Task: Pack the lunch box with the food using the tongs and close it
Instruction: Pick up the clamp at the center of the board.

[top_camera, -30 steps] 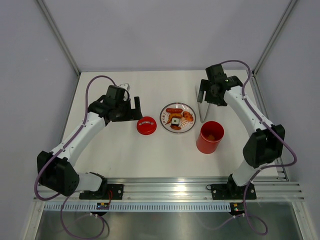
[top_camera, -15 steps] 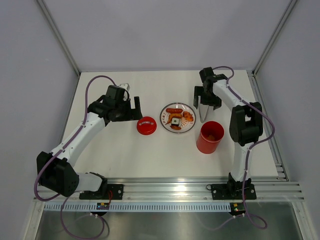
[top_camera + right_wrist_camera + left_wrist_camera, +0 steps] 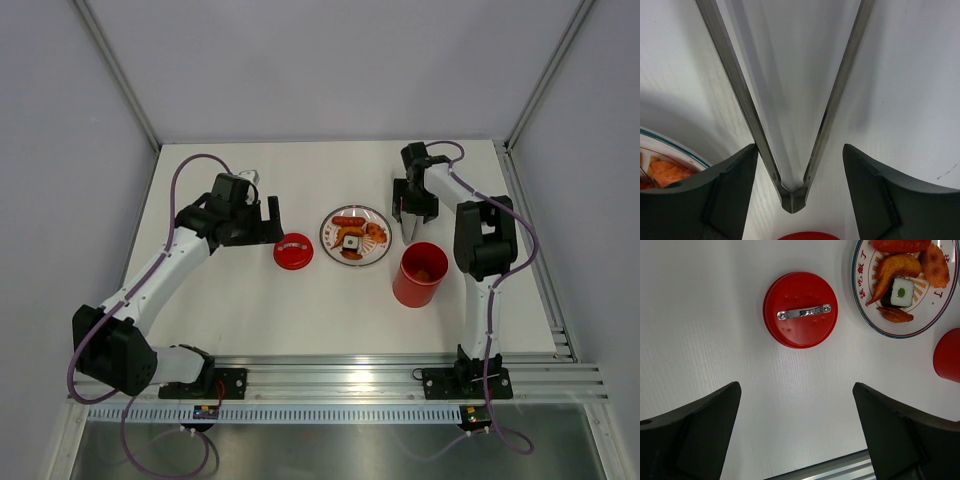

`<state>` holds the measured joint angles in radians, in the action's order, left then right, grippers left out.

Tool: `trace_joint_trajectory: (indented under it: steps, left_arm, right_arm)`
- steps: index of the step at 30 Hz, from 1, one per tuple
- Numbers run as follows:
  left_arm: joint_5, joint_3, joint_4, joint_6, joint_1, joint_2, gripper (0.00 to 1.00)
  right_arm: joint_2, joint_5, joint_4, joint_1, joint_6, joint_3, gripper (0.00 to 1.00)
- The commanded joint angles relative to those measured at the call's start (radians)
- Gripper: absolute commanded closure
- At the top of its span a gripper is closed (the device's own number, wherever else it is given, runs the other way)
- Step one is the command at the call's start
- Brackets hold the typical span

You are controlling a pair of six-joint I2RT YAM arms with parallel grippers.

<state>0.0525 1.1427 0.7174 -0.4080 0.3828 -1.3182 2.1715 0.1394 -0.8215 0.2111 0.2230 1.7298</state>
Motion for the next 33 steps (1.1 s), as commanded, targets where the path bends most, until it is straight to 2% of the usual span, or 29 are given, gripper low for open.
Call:
trace_joint_trajectory:
  steps: [1, 5, 8, 11, 12, 13, 16, 19, 21, 24, 28, 29, 32, 33]
  left_arm:
    - [0.009, 0.008, -0.015, 0.009, -0.002, 0.033, 0.01]
    - [0.003, 0.008, -0.009, 0.009, -0.004, 0.039, 0.01]
    - [0.000, 0.000, -0.009, 0.009, -0.004, 0.046, 0.01]
    - [0.001, -0.001, -0.007, 0.009, -0.004, 0.043, 0.01]
    - [0.004, 0.002, -0.007, 0.008, -0.004, 0.040, 0.01]
    - [0.006, 0.005, -0.006, 0.008, -0.002, 0.039, 0.01]
    - [0.001, 0.011, -0.001, 0.008, -0.004, 0.042, 0.01]
    - [-0.005, 0.008, 0.002, 0.008, -0.002, 0.045, 0.01]
    - [-0.005, 0.006, 0.002, 0.005, -0.004, 0.043, 0.01]
    - [-0.005, 0.003, 0.002, 0.001, -0.002, 0.042, 0.01]
    - [-0.003, 0.005, 0.001, 0.000, -0.004, 0.043, 0.01]
    - [-0.003, 0.006, 0.004, 0.001, -0.004, 0.043, 0.01]
    - [-0.005, 0.008, 0.005, 0.003, -0.004, 0.045, 0.01]
    - [-0.009, 0.008, 0.007, 0.003, -0.004, 0.047, 0.01]
  right_arm:
    - [0.010, 0.012, 0.074, -0.003, -0.036, -0.007, 0.25]
    - [0.014, 0.074, 0.105, -0.009, -0.053, -0.016, 0.31]
    - [-0.018, 0.074, 0.172, -0.021, -0.077, -0.056, 0.31]
    - [-0.052, 0.065, 0.241, -0.026, -0.111, -0.110, 0.23]
    - [-0.053, 0.062, 0.251, -0.026, -0.119, -0.122, 0.16]
    - [-0.052, 0.062, 0.258, -0.024, -0.120, -0.125, 0.13]
    - [-0.042, 0.042, 0.283, -0.026, -0.122, -0.141, 0.09]
    - [-0.030, 0.029, 0.306, -0.026, -0.111, -0.159, 0.08]
    - [-0.024, 0.034, 0.300, -0.026, -0.105, -0.151, 0.11]
    - [-0.044, 0.037, 0.324, -0.026, -0.097, -0.168, 0.24]
    - [-0.045, 0.023, 0.325, -0.026, -0.080, -0.176, 0.35]
    - [-0.045, 0.020, 0.331, -0.026, -0.079, -0.179, 0.43]
    - [-0.065, 0.014, 0.315, -0.024, -0.077, -0.168, 0.56]
    - [-0.075, 0.014, 0.309, -0.026, -0.079, -0.162, 0.67]
